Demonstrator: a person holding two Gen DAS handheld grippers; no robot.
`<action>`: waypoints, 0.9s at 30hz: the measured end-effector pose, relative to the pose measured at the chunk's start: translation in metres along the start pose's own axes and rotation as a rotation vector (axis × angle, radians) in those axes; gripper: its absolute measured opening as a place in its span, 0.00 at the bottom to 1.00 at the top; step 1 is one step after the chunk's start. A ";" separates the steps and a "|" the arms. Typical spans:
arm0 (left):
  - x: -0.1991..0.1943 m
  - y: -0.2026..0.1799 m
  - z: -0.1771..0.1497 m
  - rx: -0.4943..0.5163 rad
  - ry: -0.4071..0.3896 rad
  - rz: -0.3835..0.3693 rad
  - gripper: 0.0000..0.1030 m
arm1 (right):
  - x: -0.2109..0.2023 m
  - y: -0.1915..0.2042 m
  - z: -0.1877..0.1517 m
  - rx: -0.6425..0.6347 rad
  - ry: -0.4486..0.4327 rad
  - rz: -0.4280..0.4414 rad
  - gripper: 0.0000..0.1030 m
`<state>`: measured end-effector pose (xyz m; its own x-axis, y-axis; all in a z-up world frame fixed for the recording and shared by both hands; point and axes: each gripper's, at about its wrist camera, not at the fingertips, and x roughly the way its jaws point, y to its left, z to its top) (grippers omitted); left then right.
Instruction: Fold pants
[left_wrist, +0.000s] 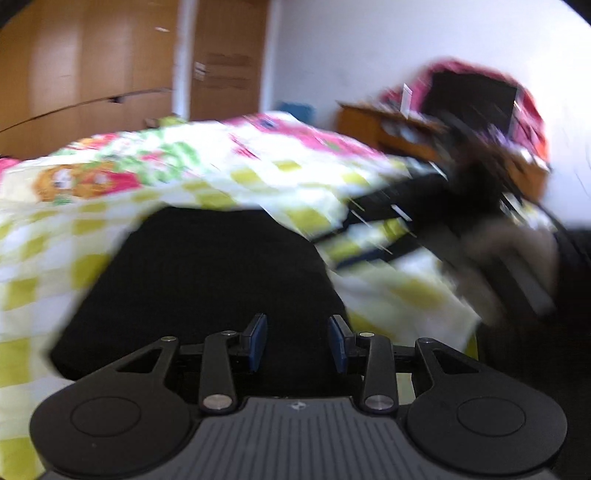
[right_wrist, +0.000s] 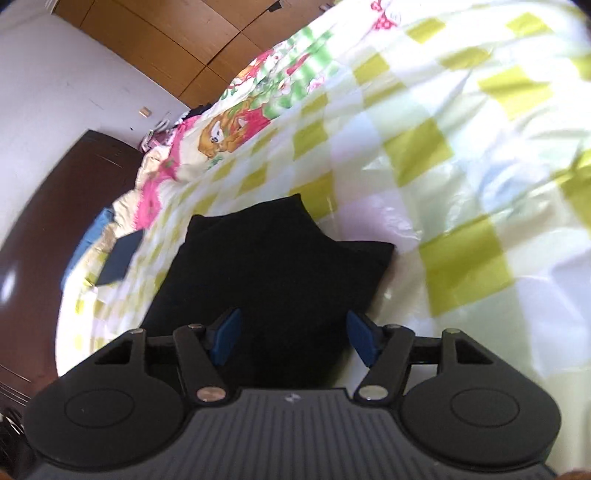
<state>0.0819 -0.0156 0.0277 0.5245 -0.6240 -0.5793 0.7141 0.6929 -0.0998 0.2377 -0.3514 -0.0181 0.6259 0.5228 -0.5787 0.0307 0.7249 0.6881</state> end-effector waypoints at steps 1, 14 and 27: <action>0.005 -0.002 -0.003 0.013 0.008 -0.011 0.47 | 0.007 -0.005 0.003 0.022 -0.004 -0.016 0.64; 0.013 0.005 0.016 -0.091 0.032 -0.049 0.47 | 0.038 0.008 0.067 -0.117 -0.029 -0.100 0.20; -0.007 0.144 0.024 -0.302 -0.023 0.115 0.58 | -0.001 0.018 -0.002 -0.029 0.099 -0.021 0.54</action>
<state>0.1923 0.0798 0.0374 0.6063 -0.5410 -0.5828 0.4814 0.8331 -0.2725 0.2365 -0.3379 -0.0057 0.5450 0.5482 -0.6344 0.0195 0.7481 0.6633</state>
